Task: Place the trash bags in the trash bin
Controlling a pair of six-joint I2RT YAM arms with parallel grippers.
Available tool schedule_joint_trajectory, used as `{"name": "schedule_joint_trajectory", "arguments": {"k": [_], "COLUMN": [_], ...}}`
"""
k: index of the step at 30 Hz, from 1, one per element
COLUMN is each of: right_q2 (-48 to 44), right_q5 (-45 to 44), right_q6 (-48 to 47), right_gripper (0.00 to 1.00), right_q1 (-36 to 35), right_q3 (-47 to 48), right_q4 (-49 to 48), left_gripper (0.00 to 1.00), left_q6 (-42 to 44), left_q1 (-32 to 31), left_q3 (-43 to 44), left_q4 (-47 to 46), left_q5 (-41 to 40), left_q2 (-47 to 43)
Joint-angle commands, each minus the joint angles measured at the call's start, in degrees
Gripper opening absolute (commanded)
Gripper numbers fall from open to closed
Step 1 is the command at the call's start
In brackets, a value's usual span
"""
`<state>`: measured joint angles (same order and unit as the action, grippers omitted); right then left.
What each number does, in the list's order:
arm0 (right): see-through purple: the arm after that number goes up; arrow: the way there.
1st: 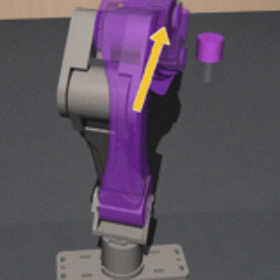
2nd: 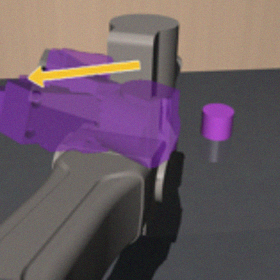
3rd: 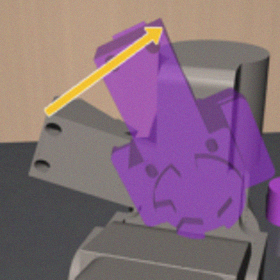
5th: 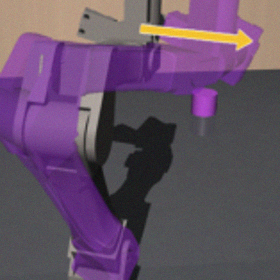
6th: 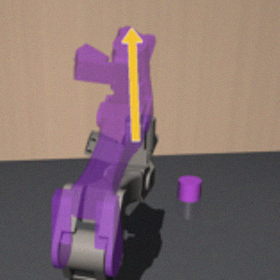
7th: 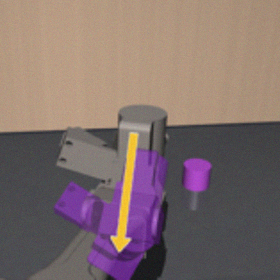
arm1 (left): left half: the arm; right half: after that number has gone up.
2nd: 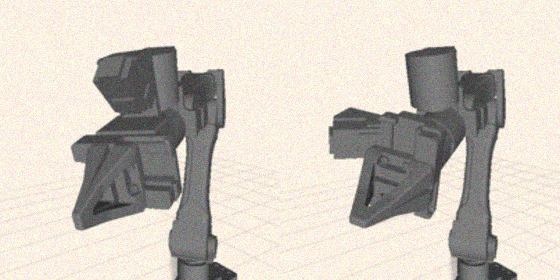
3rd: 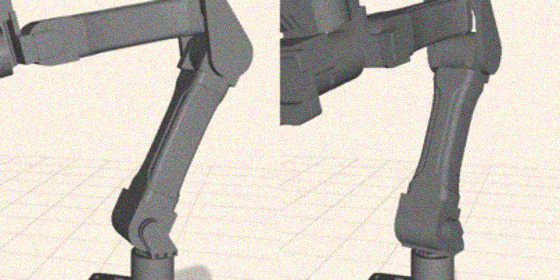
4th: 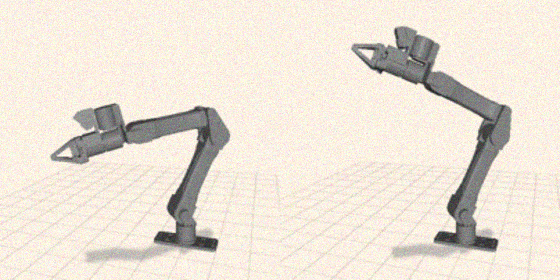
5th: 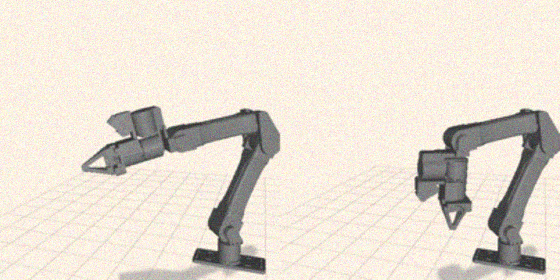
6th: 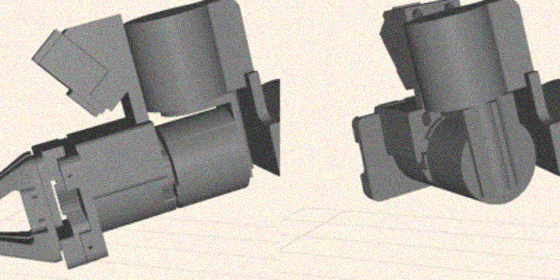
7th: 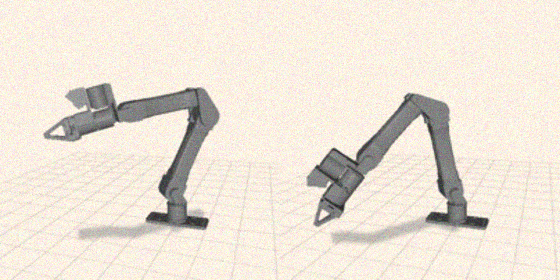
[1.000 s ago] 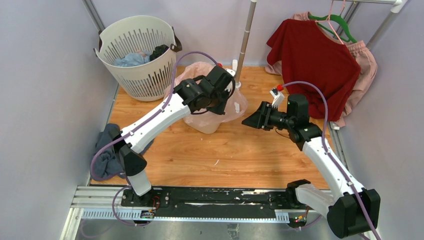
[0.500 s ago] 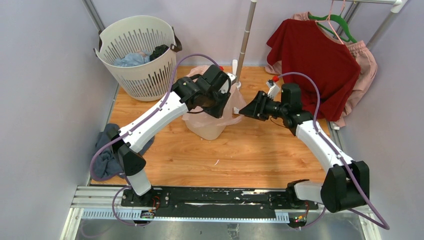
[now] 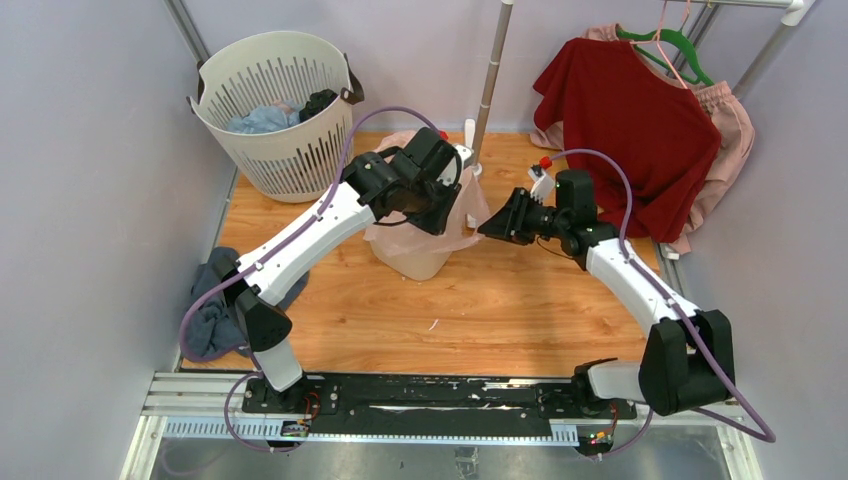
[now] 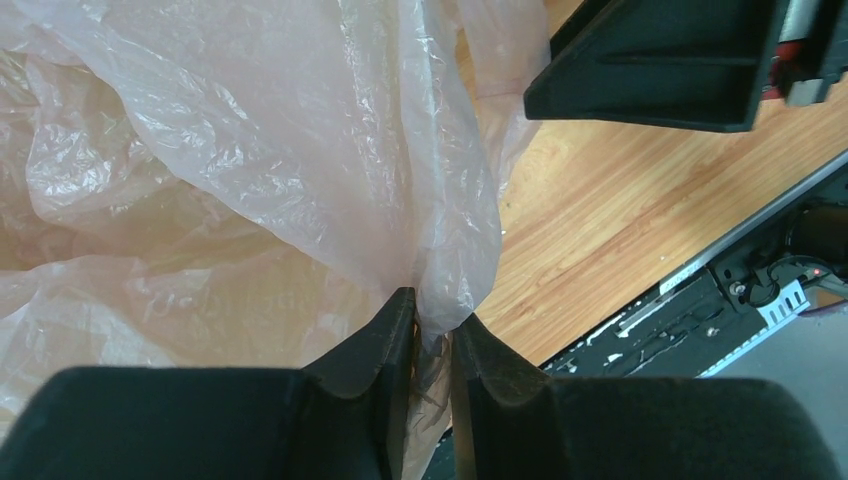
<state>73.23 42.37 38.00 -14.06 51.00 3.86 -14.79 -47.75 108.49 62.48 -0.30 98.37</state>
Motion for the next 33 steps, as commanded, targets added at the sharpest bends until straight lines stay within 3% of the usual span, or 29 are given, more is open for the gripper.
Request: {"name": "schedule_joint_trajectory", "arguments": {"k": [1,7,14,18,22,28,33], "right_q2": [1.5,3.1,6.9,9.9,8.1,-4.2,-10.8], "right_q5": [-2.2,-5.1,-7.2,-6.9,-5.9,-8.6,-11.3], "right_q6": [0.9,2.0,4.7,5.8,6.0,1.8,1.0], "right_gripper": [0.33,0.24,0.05,0.02,0.1,0.33,0.4], "right_q1": [-1.6,-3.7,-4.6,-4.7,-4.9,-5.2,-5.5], "right_q3": [-1.8,-4.0,-7.8,-9.4,-10.9,-12.6,-10.3], "right_q4": [-1.3,-3.3,-12.3,-17.2,-19.6,-8.3,-1.7], "left_gripper": [0.23,0.21,0.2,0.2,0.2,0.2,0.2], "left_q6": [0.4,0.2,0.2,0.3,0.4,0.5,0.6], "left_q1": [0.0,0.0,0.1,0.2,0.4,0.6,0.6], "left_q3": [1.9,2.3,2.2,2.1,2.1,2.1,1.9], "left_q4": [1.0,0.9,0.9,0.9,0.9,0.9,0.9], "left_q5": [1.5,1.5,1.0,0.9,0.9,0.4,0.7], "left_q2": [0.4,0.5,0.0,-0.2,-0.2,0.5,1.0]}}
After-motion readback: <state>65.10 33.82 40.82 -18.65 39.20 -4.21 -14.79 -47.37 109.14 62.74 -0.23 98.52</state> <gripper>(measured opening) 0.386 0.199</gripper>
